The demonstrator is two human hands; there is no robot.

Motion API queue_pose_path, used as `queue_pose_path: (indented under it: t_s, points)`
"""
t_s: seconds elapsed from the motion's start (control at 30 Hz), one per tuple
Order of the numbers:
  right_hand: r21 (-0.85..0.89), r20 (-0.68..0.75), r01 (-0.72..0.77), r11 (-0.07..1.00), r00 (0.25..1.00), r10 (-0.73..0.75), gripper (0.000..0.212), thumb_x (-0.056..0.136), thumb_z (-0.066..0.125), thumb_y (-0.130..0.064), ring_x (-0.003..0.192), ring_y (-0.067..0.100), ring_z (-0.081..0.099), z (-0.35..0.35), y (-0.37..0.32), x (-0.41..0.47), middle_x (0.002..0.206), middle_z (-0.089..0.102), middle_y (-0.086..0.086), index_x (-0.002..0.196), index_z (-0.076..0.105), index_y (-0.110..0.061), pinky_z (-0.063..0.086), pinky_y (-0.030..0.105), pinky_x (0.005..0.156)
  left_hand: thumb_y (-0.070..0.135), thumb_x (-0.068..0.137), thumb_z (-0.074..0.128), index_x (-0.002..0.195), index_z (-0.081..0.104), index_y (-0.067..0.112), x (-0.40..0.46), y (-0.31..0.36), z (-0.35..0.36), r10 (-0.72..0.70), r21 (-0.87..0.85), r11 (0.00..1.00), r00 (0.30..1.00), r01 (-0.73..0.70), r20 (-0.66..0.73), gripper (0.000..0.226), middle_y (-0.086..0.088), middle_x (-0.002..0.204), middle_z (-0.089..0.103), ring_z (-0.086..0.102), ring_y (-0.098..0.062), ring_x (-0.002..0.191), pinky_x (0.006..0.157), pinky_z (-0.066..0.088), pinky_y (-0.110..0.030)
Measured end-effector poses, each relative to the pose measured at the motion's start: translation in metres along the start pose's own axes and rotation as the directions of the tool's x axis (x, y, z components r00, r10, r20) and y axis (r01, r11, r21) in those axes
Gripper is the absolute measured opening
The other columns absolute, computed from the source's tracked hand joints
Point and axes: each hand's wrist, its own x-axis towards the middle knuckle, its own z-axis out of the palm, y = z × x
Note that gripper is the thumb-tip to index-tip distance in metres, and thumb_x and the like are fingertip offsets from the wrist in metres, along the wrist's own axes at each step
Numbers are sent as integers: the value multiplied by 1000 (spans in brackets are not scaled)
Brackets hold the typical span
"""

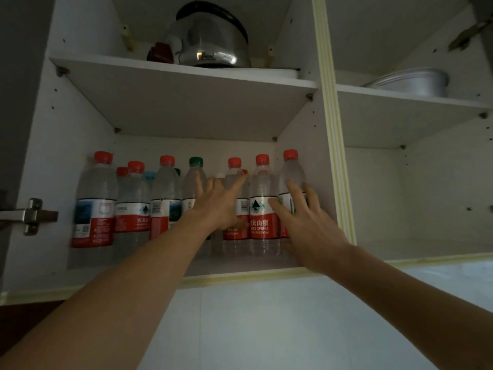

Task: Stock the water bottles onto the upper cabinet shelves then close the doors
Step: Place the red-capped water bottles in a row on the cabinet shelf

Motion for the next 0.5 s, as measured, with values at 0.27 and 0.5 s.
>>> queue_pose_path:
  t_s: [0.27,0.5]
  points:
    - [-178,-8,108,978,994,-111,114,77,71,-67,151,44,-12,-8,-1,22,165,-13,15,158,-1,-32,-2,67,119,53,77,74,152,7,47,2,4,-11,-70,-89,994,996,65,-57,101,-25,149,32,12,-39,148,116,-15,-61]
    - [-186,36,164,969,986,-160,119,73,63,-79,151,43,-12,-6,13,32,165,-15,14,156,-8,-31,4,69,118,46,82,70,148,31,32,17,-11,-31,-89,-61,995,980,79,-181,78,-19,141,42,27,-36,142,120,-6,-61]
